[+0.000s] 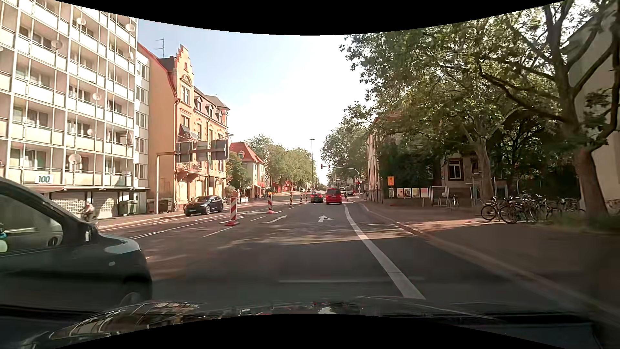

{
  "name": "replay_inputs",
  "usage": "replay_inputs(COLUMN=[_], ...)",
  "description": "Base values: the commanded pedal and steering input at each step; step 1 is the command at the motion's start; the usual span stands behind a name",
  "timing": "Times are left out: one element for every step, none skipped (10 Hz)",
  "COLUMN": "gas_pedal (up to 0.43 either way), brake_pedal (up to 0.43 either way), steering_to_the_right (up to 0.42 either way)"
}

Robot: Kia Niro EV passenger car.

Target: Follow the waypoints while adhering to traffic rules and regulations

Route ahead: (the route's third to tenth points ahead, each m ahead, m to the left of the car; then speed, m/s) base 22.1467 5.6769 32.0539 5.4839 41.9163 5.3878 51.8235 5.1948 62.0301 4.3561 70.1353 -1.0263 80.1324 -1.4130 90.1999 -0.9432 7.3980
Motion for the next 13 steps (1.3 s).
replay_inputs(gas_pedal=[0.047,0.047,0.047,0.047,0.047,0.047,0.047,0.039,0.02,0.008,0.008,0.0,0.0], brake_pedal=[0.0,0.0,0.0,0.0,0.0,0.0,0.0,0.0,0.0,0.0,0.0,0.0,0.0], steering_to_the_right=[0.019,0.018,0.018,0.018,0.015,0.012,0.009,0.008,0.008,0.006,0.006,0.006,0.007])
